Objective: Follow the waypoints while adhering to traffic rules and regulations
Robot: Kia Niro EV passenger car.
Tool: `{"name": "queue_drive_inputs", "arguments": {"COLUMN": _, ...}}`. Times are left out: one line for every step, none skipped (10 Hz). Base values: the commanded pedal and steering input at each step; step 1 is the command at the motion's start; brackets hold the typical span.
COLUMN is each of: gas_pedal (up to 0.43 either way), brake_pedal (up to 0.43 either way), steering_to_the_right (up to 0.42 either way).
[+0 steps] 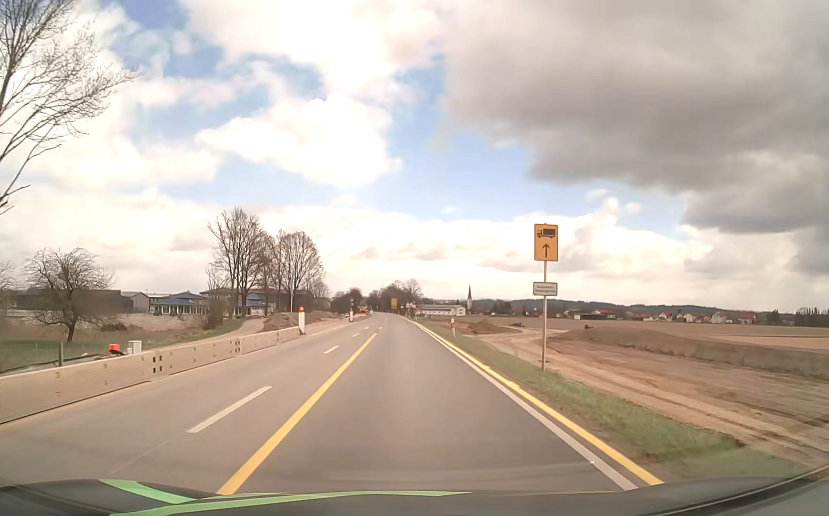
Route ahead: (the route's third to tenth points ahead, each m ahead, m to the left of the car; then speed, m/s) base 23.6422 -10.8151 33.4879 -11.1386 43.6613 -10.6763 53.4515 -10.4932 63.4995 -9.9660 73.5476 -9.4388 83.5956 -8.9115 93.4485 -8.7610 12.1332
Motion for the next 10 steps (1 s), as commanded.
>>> {"name": "queue_drive_inputs", "arguments": {"gas_pedal": 0.110, "brake_pedal": 0.000, "steering_to_the_right": -0.003}}
{"name": "queue_drive_inputs", "arguments": {"gas_pedal": 0.110, "brake_pedal": 0.000, "steering_to_the_right": -0.003}}
{"name": "queue_drive_inputs", "arguments": {"gas_pedal": 0.110, "brake_pedal": 0.000, "steering_to_the_right": -0.003}}
{"name": "queue_drive_inputs", "arguments": {"gas_pedal": 0.110, "brake_pedal": 0.000, "steering_to_the_right": -0.004}}
{"name": "queue_drive_inputs", "arguments": {"gas_pedal": 0.110, "brake_pedal": 0.000, "steering_to_the_right": -0.004}}
{"name": "queue_drive_inputs", "arguments": {"gas_pedal": 0.110, "brake_pedal": 0.000, "steering_to_the_right": -0.004}}
{"name": "queue_drive_inputs", "arguments": {"gas_pedal": 0.110, "brake_pedal": 0.000, "steering_to_the_right": -0.003}}
{"name": "queue_drive_inputs", "arguments": {"gas_pedal": 0.110, "brake_pedal": 0.000, "steering_to_the_right": -0.003}}
{"name": "queue_drive_inputs", "arguments": {"gas_pedal": 0.110, "brake_pedal": 0.000, "steering_to_the_right": -0.003}}
{"name": "queue_drive_inputs", "arguments": {"gas_pedal": 0.110, "brake_pedal": 0.000, "steering_to_the_right": -0.003}}
